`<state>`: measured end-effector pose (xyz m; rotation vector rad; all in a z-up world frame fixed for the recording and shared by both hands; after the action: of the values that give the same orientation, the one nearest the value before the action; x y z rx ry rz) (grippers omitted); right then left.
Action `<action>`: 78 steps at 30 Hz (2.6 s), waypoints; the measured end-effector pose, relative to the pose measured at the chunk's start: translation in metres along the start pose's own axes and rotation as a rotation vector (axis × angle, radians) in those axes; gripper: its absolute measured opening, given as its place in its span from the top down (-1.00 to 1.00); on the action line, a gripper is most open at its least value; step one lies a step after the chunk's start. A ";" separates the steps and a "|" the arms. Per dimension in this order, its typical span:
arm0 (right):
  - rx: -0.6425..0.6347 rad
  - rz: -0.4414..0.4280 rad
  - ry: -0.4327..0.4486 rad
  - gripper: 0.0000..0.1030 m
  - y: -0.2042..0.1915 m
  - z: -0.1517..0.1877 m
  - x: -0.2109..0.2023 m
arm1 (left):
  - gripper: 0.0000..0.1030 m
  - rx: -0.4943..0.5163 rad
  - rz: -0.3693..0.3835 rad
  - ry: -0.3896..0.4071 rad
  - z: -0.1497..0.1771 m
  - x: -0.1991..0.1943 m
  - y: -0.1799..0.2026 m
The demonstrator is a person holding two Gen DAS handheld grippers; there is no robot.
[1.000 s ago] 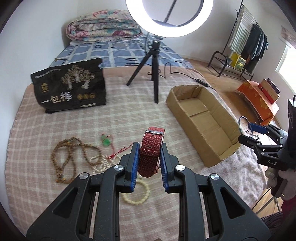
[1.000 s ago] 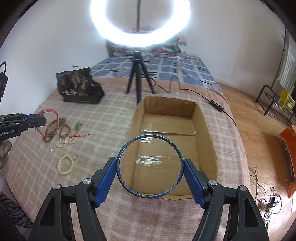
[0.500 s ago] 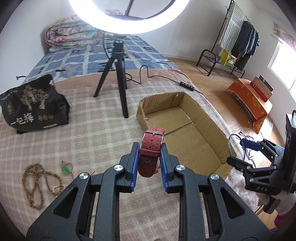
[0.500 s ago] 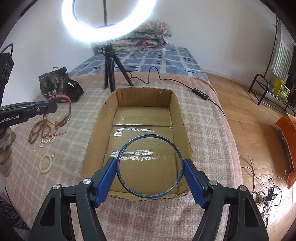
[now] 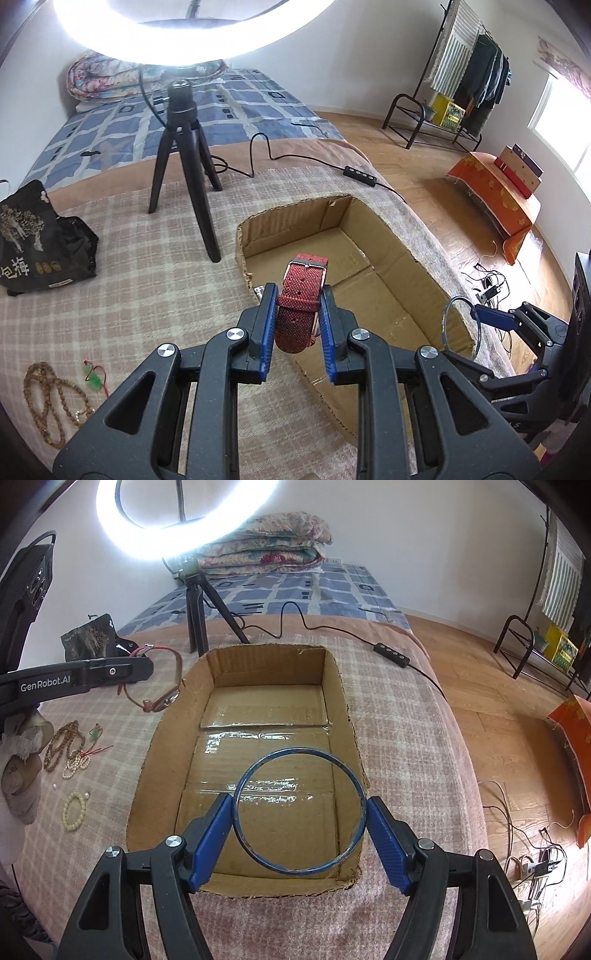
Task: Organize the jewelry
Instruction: 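Carry the strap and bangle into the cardboard box and open both tools, then move the left tool to the brown bead necklace and the right tool to the yellow bracelet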
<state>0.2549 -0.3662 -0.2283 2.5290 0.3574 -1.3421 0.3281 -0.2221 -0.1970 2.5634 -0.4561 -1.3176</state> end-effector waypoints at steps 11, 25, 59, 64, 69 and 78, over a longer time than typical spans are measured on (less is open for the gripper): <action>-0.017 0.022 0.002 -0.79 -0.003 -0.001 -0.001 | -0.10 0.031 -0.006 0.026 -0.004 -0.005 0.010; -0.032 0.038 0.035 -0.79 -0.018 -0.010 -0.029 | -0.10 0.017 -0.034 0.072 -0.008 -0.048 -0.006; -0.131 0.008 0.160 -0.74 -0.161 -0.047 -0.167 | -0.10 -0.134 -0.218 0.300 0.029 -0.309 -0.190; -0.179 -0.003 0.159 -0.74 -0.184 -0.054 -0.177 | -0.10 -0.143 -0.245 0.304 0.038 -0.331 -0.209; -0.223 -0.034 0.155 -0.74 -0.199 -0.059 -0.167 | -0.10 -0.209 -0.257 0.270 0.046 -0.329 -0.235; -0.249 -0.102 0.124 -0.74 -0.213 -0.050 -0.127 | -0.34 -0.339 -0.233 0.174 0.067 -0.283 -0.281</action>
<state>0.1533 -0.1623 -0.1183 2.4170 0.6441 -1.0991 0.1655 0.1400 -0.1172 2.4637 0.0952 -1.1109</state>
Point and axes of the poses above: each gripper's, at about its wrist camera, not at the fingertips, and x roughly the way its jaws point, y to its right, z to its underside, the point moved 9 cm from there along x, roughly the way its jaws point, and after that the axes turned 12 degrees about -x, right-handed, at the moved point
